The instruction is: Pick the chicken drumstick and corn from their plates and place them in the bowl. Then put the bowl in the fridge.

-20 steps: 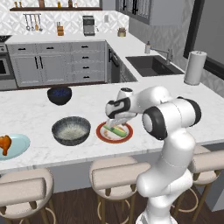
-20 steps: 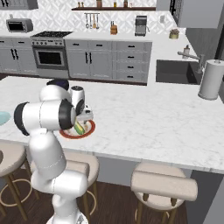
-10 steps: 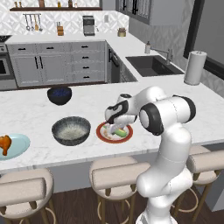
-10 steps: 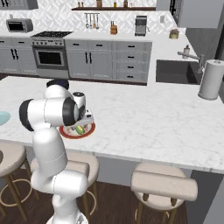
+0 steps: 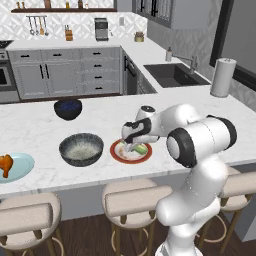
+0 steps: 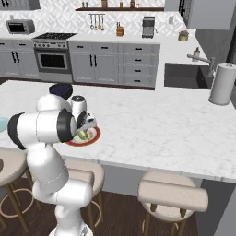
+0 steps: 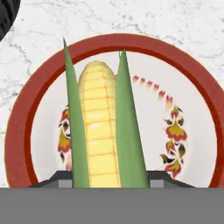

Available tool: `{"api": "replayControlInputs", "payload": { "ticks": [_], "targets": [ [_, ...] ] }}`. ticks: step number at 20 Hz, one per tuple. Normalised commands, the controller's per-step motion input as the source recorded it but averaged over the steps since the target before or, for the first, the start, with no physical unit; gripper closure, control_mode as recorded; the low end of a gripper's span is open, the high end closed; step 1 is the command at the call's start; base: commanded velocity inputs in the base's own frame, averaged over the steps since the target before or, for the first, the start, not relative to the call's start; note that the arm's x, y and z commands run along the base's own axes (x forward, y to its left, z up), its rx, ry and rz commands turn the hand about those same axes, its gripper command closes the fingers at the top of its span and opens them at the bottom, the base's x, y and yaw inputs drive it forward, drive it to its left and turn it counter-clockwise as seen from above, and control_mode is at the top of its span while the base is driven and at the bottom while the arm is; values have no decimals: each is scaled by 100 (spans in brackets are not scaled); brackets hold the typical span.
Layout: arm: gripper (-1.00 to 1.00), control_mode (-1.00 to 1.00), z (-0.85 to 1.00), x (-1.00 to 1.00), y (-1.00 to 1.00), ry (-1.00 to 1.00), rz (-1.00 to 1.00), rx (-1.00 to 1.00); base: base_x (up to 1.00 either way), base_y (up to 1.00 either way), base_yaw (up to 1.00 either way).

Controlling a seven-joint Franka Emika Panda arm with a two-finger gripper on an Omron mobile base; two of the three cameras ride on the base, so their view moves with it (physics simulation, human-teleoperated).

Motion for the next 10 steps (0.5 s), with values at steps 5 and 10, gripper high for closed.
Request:
{"api": "replayControlInputs", "payload": {
  "ticks": [5,10],
  "targets": [
    [100,-100,100,-44,11,-5,1,6,0,0,0],
    [100,-100,92,-6,58,6,0,17,0,0,0]
  ]
}}
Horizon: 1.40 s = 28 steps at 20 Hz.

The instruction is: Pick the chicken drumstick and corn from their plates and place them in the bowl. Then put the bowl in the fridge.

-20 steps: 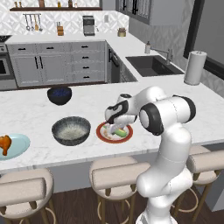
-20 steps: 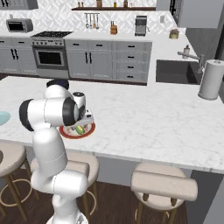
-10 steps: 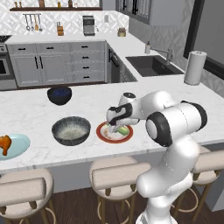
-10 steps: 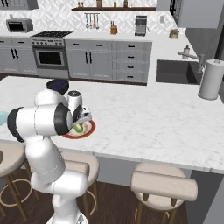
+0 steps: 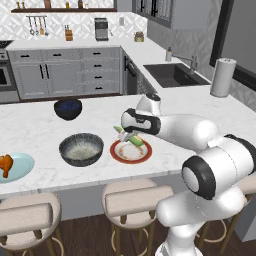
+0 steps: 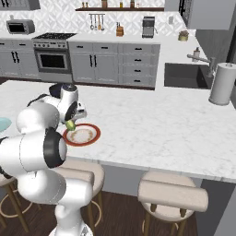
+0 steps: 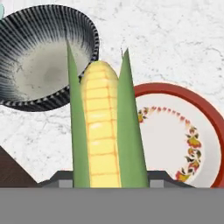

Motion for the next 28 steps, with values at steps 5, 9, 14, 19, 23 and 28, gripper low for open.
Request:
{"api": "replayControlInputs", "payload": {
  "ticks": [5,9,14,19,23,28],
  "targets": [
    [100,-100,63,8,83,19,0,15,0,0,0],
    [100,-100,30,0,78,24,0,-5,0,0,0],
    [100,-100,-15,6,84,6,-1,-22,0,0,0],
    [100,-100,-42,32,43,-2,0,-11,0,0,0],
    [100,-100,-47,31,21,0,0,0,0,0,0],
    [100,-100,-53,27,22,3,0,0,0,0,0]
  ]
}}
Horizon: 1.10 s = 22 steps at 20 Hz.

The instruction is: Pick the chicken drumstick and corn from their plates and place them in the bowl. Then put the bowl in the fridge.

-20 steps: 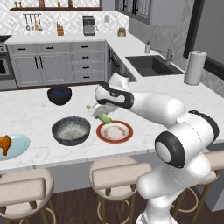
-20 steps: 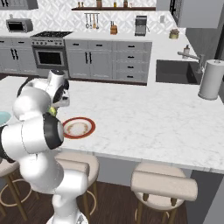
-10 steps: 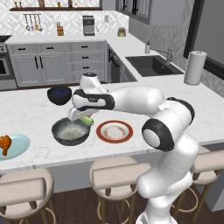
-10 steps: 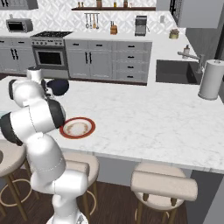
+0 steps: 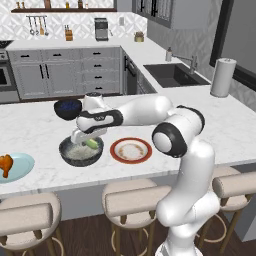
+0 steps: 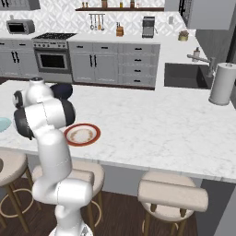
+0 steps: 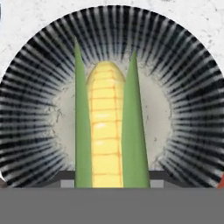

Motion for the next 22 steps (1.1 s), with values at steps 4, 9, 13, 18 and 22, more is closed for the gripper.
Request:
{"api": "replayControlInputs", "payload": {
  "ticks": [4,9,13,18,22],
  "targets": [
    [100,-100,-41,13,11,0,0,-2,0,0,0],
    [-100,-100,-42,11,5,1,0,0,0,0,0],
    [-100,-100,-33,8,0,0,0,0,0,0,0],
    [-100,-100,-5,2,0,1,0,0,0,0,0],
    [-100,-100,46,-53,0,-1,0,0,0,0,0]
  ]
}}
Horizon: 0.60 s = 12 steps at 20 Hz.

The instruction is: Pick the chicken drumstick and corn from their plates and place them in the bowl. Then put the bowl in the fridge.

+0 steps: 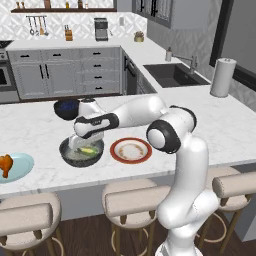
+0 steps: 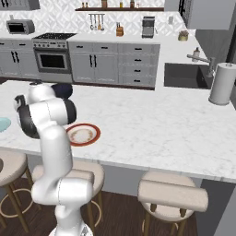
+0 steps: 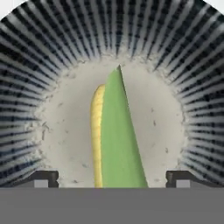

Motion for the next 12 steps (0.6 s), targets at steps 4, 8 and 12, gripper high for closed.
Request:
{"api": "replayControlInputs", "payload": {
  "ticks": [4,8,12],
  "targets": [
    [-100,-100,48,-71,1,0,0,2,0,0,0],
    [-100,-100,4,-83,-39,1,-11,2,0,0,0],
    [-100,-100,31,-95,-94,2,-16,0,0,0,0]
  ]
}}
